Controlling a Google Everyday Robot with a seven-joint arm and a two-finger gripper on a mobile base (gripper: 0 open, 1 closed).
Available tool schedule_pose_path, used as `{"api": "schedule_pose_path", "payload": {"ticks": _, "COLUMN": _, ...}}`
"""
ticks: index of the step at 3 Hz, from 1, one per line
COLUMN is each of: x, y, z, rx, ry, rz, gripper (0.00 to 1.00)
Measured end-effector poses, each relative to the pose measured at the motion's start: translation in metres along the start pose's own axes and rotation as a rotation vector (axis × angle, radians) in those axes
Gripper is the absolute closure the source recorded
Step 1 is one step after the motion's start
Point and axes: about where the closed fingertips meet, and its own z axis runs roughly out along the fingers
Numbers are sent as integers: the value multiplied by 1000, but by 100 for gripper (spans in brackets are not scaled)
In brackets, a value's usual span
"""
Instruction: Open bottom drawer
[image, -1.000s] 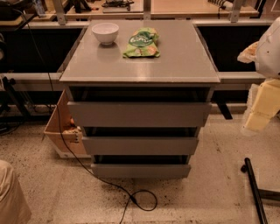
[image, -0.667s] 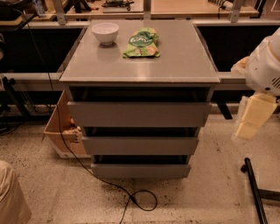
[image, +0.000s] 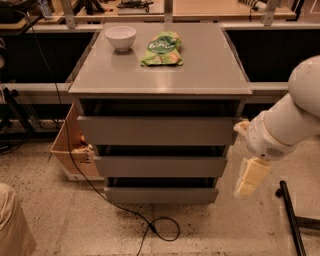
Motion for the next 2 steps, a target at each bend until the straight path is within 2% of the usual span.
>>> {"api": "schedule_pose_path", "payload": {"ticks": 2, "x": 6, "y": 39, "z": 122, "rx": -133, "ry": -47, "rz": -1, "gripper": 0}}
